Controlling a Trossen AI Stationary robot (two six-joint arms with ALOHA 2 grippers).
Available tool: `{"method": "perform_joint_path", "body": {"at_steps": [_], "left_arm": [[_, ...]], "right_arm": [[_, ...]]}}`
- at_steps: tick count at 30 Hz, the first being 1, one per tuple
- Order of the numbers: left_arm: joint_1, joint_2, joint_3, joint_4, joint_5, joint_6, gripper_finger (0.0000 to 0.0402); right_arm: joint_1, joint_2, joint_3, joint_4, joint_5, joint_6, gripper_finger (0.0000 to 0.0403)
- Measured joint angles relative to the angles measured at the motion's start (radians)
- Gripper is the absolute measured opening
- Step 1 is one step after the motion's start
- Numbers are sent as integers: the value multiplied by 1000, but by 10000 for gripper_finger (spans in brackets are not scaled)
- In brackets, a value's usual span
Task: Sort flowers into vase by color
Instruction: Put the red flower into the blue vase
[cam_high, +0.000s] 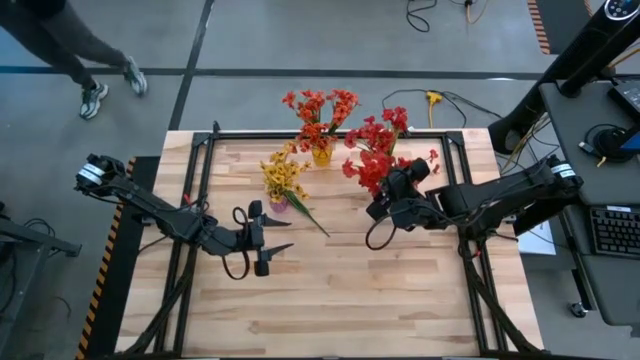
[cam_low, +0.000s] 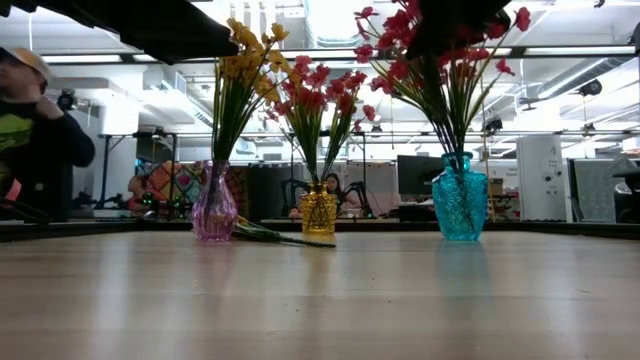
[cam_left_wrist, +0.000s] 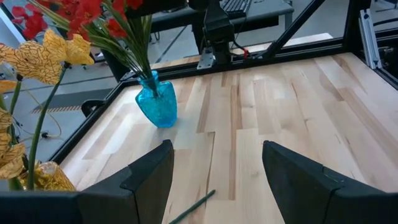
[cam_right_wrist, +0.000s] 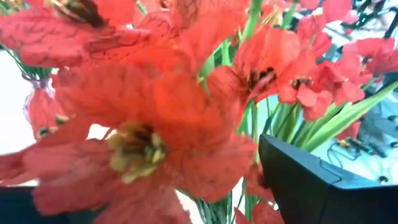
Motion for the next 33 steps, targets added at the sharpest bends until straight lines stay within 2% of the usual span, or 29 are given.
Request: {"method": "perform_joint_path", "body": {"at_steps": [9,19,33], "left_arm": [[0,0,0,-4,0,-8,227],[0,0,0,-7,0,-15,227],[0,0,0,-8,0,-20,227]], "right_arm": [[0,0,22,-32,-86,55,273],[0,2,86,-283,-96,243,274],[0,3,146,-305,-208,254,266]]}}
